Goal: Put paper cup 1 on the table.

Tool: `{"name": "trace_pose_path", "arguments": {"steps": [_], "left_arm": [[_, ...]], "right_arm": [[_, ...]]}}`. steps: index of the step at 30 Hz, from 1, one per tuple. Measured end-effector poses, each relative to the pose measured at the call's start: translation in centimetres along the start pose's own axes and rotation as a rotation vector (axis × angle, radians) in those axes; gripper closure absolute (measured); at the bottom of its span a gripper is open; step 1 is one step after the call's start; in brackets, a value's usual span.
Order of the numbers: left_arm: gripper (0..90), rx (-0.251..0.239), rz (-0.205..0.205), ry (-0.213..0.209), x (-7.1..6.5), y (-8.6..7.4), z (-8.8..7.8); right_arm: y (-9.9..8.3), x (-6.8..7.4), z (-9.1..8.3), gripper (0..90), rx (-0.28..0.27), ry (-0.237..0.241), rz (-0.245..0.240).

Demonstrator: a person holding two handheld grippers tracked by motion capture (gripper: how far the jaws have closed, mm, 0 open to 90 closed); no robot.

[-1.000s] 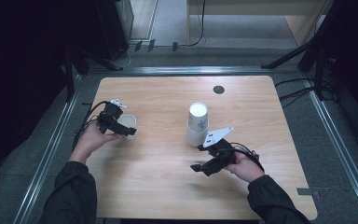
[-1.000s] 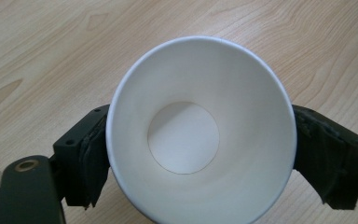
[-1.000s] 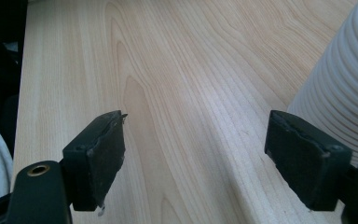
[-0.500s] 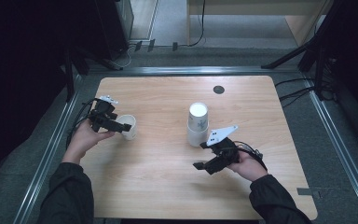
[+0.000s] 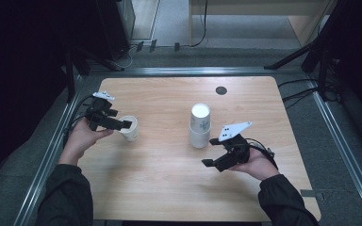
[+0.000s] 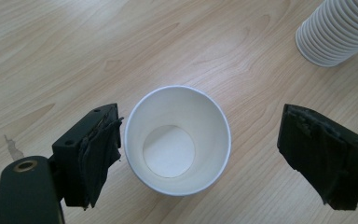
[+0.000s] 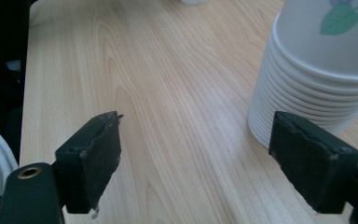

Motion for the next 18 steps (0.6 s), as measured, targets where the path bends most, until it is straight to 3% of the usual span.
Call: {"name": "trace_pose_path", "arguments": {"steps": [4,9,13,18], "left_arm": [[13.7,0.009,0.021,-0.015,-0.8,0.4,0.2],[14.0,0.003,0.037,-0.042,-1.6,0.8,0.3],[14.1,0.008,0.068,-0.044,-2.7,1.2,0.5],[14.4,-0.014,0.104,-0.084,-4.3,1.8,0.7]], "right_arm": [[-0.1,-0.5,-0.6,17.1,0.006,-0.006,0.026],[-0.2,-0.7,-1.2,17.2,-0.007,-0.014,0.019],[-0.4,-1.2,-1.7,18.2,-0.020,-0.046,0.027],[-0.7,-1.9,-2.4,21.7,-0.027,-0.059,0.055]]}}
Point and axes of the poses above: each handheld gripper's, and its own axes: z roughly forward along the jaws, y roughly out of its top, x roughly to its left, the point moved 4 cm from there along z, roughly forward along the jaws, and after that the axes turned 14 degrees about x, right-handed, at the moved point
